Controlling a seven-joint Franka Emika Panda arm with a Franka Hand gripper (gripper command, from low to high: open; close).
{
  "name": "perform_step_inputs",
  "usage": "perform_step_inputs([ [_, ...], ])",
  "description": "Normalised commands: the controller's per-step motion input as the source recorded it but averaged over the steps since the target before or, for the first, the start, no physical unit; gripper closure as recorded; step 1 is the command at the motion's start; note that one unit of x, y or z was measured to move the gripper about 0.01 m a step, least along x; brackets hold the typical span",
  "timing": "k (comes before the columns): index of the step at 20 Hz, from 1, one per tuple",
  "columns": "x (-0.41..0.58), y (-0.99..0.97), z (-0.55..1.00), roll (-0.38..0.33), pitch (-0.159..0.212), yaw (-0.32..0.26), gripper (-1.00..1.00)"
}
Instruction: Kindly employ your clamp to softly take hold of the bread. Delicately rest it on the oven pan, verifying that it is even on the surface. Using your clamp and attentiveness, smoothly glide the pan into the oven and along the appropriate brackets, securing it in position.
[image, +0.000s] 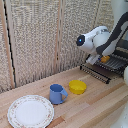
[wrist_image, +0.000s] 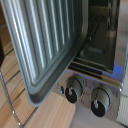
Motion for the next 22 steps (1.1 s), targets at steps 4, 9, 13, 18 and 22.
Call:
perform_step_inputs([
  [4,0.271,0.14,-0.08,-0.151,0.084,0.246,-1.00],
  [9,0.435,0.05,-0.15,-0.161,0.051,0.219,-1.00],
  [13,0.590,0.00,-0.32,-0.137,0.063,0.166,-1.00],
  [18,0.318,-0.04,-0.33,-0.101,0.025,0.075,-1.00],
  [22,-0.021,-0.27,-0.10,-0.021,0.000,-0.144,-1.00],
])
